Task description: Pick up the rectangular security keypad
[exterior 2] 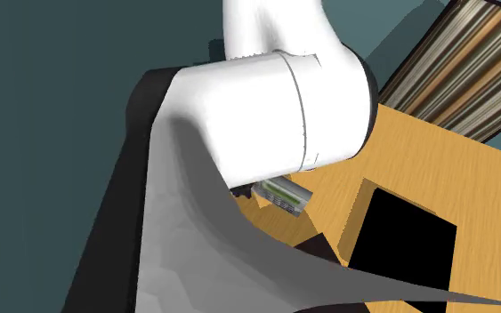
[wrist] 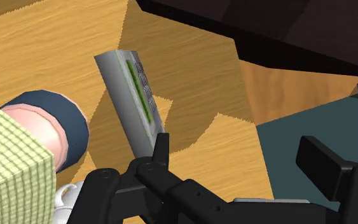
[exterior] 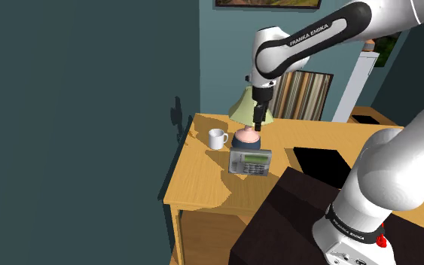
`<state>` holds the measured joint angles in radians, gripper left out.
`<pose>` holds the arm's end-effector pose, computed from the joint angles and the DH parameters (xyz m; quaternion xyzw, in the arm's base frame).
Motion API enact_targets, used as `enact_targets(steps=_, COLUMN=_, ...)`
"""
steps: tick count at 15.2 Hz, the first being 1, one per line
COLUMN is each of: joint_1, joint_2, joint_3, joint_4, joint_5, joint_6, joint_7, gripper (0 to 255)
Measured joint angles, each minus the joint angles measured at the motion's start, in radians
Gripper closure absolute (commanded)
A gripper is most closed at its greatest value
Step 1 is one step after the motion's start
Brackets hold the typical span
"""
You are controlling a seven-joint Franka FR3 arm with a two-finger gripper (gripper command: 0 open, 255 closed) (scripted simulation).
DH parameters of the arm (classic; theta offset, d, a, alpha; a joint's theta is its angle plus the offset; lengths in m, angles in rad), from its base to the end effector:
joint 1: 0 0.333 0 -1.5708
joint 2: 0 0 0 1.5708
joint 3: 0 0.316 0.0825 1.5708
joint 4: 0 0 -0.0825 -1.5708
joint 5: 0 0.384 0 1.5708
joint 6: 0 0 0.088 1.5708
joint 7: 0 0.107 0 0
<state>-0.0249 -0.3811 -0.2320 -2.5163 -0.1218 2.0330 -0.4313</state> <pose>0.3904 -0.1090 0.4016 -0.9903 -0.1273 0.0546 0.0083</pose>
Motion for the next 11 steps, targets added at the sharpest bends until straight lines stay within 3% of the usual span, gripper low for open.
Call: enact_targets(steps=11, joint_1=-0.016, joint_2=0.419, joint_3=-0.095, joint_4=0.070, joint_5=-0.001, joint_6=0.269, joint_7=-0.301, gripper=0)
